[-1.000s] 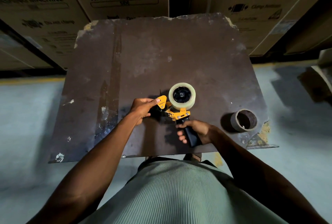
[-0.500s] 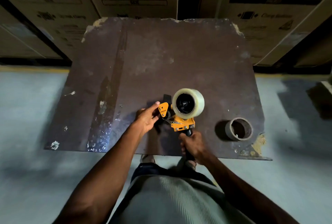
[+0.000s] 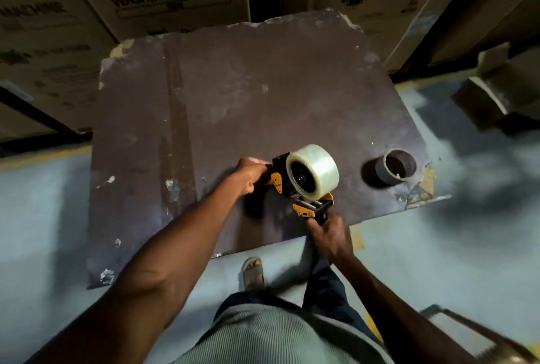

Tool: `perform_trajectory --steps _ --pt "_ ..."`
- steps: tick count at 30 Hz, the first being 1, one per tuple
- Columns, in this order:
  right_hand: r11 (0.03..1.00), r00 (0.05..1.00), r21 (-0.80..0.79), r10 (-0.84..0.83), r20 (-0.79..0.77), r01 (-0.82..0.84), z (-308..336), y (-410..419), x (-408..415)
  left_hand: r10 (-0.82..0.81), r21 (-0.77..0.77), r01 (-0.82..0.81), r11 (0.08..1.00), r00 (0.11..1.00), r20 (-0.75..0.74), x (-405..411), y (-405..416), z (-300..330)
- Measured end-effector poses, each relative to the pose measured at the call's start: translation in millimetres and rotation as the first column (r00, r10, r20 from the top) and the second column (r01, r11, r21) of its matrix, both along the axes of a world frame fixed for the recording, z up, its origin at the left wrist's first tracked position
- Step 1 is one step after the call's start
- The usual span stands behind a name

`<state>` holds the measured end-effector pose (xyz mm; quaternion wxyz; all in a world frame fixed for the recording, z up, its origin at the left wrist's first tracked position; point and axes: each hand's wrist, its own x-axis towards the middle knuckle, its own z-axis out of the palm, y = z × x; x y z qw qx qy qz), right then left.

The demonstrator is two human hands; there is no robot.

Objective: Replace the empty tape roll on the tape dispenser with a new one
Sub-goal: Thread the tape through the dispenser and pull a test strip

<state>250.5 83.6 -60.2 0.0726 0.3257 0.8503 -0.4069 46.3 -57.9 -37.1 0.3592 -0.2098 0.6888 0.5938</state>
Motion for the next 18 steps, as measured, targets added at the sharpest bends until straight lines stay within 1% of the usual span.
perform_trajectory --steps 1,2,4,6,9,13,16,17,18 --pt "1.000 1.000 0.015 -0.019 0.001 0.019 1 -6 2 -0.119 -0.064 0.114 0.991 0.990 -0.079 -3 -1 0" --pt "0.999 0.999 0.028 -0.036 -0.003 0.036 3 -11 5 -0.250 -0.145 0.228 0.963 0.955 -0.157 -5 -1 1" --pt "0.996 0.998 0.066 -0.065 -0.012 0.066 6 -20 7 -0.484 -0.325 0.394 0.860 0.831 -0.273 -11 0 6" --pt "0.990 0.996 0.108 -0.086 -0.005 0.086 7 -25 7 -0.631 -0.442 0.482 0.756 0.717 -0.297 -19 2 9" --pt "0.985 0.996 0.145 -0.091 0.003 0.090 6 -30 6 -0.726 -0.522 0.530 0.669 0.618 -0.303 -26 5 10" --pt "0.987 0.998 0.147 -0.063 -0.011 0.064 7 -33 3 -0.786 -0.596 0.530 0.603 0.522 -0.331 -28 11 11" --pt "0.986 0.994 0.146 -0.090 0.061 0.080 8 -35 3 -0.851 -0.678 0.522 0.518 0.394 -0.347 -28 16 8" --pt "0.987 0.993 0.144 -0.090 0.077 0.078 7 -36 3 -0.849 -0.693 0.498 0.521 0.385 -0.361 -26 15 6" --pt "0.989 0.992 0.129 -0.088 0.085 0.077 6 -38 3 -0.832 -0.697 0.465 0.546 0.400 -0.385 -23 13 4"
